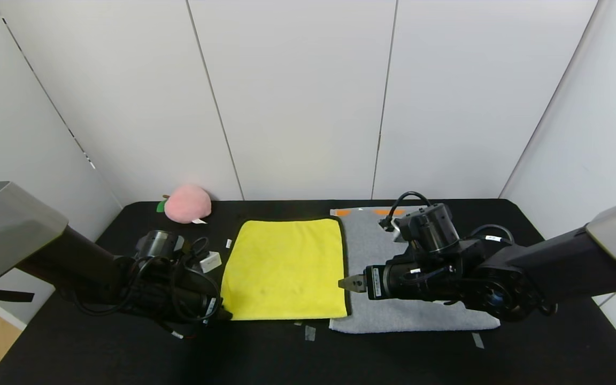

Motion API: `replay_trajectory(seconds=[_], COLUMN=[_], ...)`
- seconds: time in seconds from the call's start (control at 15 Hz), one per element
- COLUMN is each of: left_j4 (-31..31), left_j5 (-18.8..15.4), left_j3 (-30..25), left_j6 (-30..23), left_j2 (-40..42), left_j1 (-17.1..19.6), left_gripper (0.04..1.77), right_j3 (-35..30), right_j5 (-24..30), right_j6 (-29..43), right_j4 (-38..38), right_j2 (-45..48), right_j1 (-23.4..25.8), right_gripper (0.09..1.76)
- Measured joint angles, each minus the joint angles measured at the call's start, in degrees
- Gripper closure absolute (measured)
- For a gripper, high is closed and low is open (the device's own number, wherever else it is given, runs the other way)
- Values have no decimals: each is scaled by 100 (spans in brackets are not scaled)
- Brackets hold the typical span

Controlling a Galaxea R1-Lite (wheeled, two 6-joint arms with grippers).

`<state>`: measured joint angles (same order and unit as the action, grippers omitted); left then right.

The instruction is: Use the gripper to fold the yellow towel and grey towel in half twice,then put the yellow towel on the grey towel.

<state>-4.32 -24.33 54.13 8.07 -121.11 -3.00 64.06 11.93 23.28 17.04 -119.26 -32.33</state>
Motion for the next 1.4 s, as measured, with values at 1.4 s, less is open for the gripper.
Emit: replay_trajectory(seconds=[1.4], left_j4=[-496], left_j5=[-16], left_j3=[-251], left_j6=[-61], left_j2=[163], left_j1=[0], left_gripper=[171], right_j3=[991], right_j5=[-1715], right_j6=[296], right_j4=[-167], right_j2=[-1119], right_j1=[-898], right_gripper=[14])
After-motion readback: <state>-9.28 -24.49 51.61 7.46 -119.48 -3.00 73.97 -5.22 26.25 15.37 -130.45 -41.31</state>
